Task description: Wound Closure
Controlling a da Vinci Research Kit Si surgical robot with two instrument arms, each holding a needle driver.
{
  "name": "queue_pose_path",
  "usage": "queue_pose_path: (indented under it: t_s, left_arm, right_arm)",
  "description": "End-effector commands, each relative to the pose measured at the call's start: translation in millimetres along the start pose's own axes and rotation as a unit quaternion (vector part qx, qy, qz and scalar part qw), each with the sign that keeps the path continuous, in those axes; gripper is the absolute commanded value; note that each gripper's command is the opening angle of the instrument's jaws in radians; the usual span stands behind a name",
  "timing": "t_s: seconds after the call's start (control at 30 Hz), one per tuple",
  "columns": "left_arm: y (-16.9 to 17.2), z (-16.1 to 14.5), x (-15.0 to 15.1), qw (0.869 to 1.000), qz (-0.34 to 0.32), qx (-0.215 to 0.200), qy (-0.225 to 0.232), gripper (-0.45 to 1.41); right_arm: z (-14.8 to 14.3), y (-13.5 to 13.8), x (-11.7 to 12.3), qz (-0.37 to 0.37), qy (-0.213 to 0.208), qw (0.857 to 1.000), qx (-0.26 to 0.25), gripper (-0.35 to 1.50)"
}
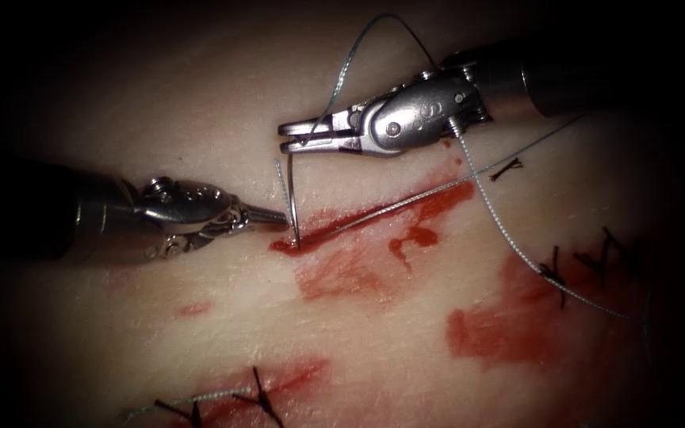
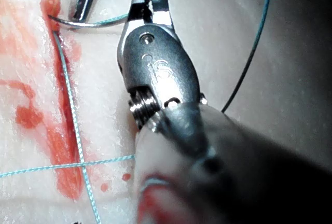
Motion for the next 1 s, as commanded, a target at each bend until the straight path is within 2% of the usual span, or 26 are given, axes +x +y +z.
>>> queue_pose_path:
  t_s: [0.03,0.8,1.0]
  left_arm:
    - [0.0,0.8,-0.3,1.000,0.000,-0.001,-0.001,-0.45]
    - [0.0,0.7,-0.3,1.000,0.000,-0.001,-0.001,-0.45]
    - [0.0,0.7,-0.3,1.000,0.000,-0.001,-0.001,-0.45]
  right_arm:
    - [0.8,0.1,-0.3,0.006,0.002,1.000,0.001,-0.35]
    - [0.8,0.4,0.1,0.078,0.009,0.997,0.008,-0.35]
    - [0.8,0.4,0.2,0.122,0.020,0.992,0.003,-0.35]
